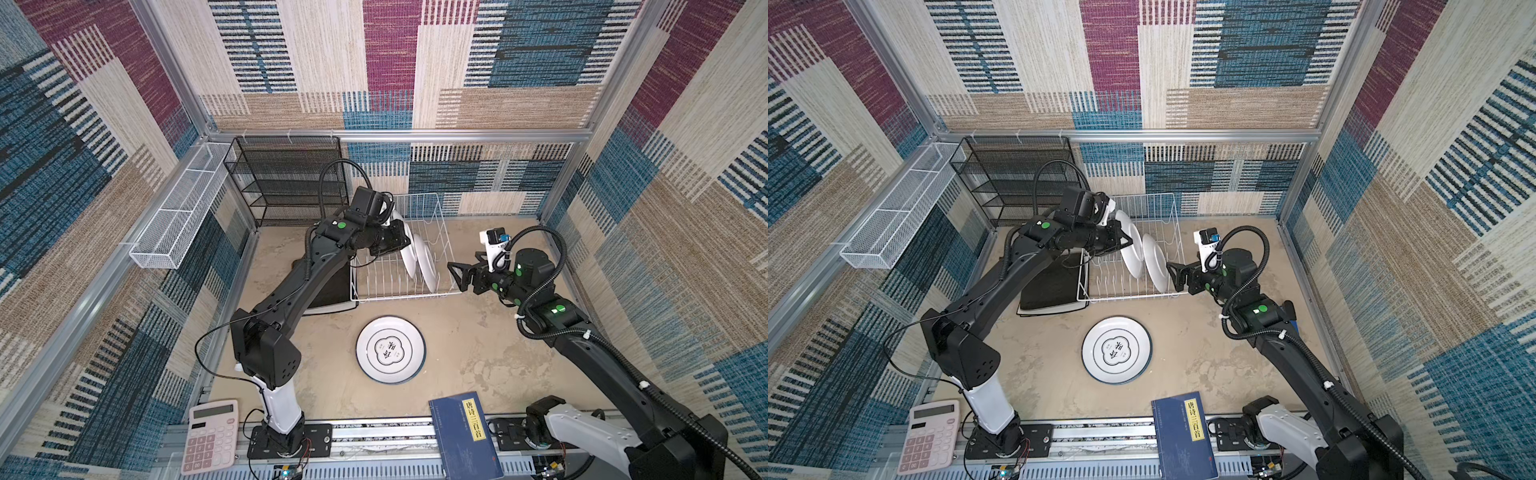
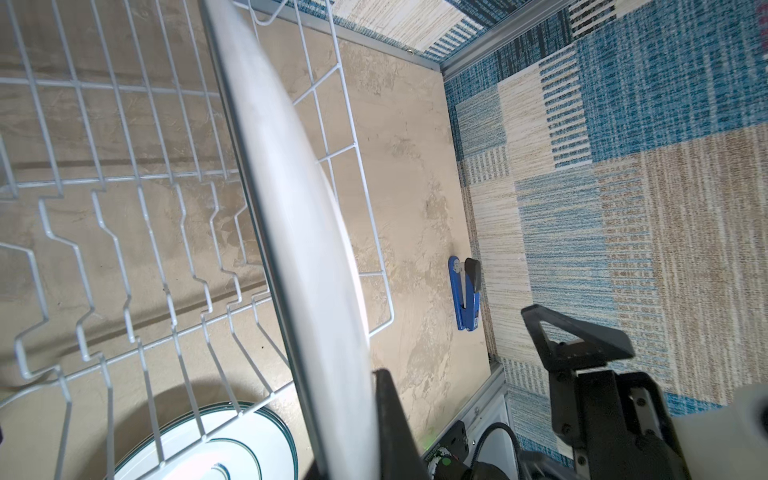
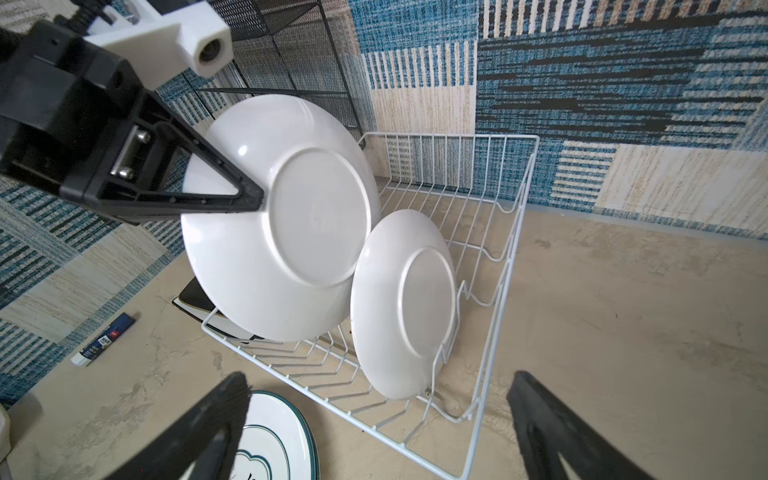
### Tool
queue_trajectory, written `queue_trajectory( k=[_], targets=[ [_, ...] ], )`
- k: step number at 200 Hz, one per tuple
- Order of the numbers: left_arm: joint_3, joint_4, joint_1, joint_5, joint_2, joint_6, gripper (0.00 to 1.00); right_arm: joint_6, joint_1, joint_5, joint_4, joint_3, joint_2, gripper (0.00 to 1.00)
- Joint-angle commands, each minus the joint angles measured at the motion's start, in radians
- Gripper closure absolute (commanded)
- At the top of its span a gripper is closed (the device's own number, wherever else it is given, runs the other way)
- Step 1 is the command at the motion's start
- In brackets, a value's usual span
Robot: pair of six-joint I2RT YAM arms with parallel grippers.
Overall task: Unload the plates from the dish rack
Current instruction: 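Lift the printed white plate up out of the rack with the left gripper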
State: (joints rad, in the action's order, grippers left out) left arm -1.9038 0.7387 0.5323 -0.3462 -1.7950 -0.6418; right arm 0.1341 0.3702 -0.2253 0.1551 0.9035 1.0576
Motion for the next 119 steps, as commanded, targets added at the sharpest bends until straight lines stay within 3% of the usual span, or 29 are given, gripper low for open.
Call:
queue_trajectory(
  k=[1,59,119],
  targets=[
    [-0.015,0.001,-0.003,0.031,0.026,0.052,1.00,0.057,-0.002,-0.025,0.013,0.026,0.017,0.01],
    [0.006,0.033,-0.002,0.103,0.103,0.181,1.00,0.137,-0.017,-0.174,-0.018,0.079,0.040,0.01],
    [0.071,0.006,0.052,0.146,0.210,0.494,1.00,0.145,-0.050,-0.255,0.038,0.175,0.076,0.01]
  ],
)
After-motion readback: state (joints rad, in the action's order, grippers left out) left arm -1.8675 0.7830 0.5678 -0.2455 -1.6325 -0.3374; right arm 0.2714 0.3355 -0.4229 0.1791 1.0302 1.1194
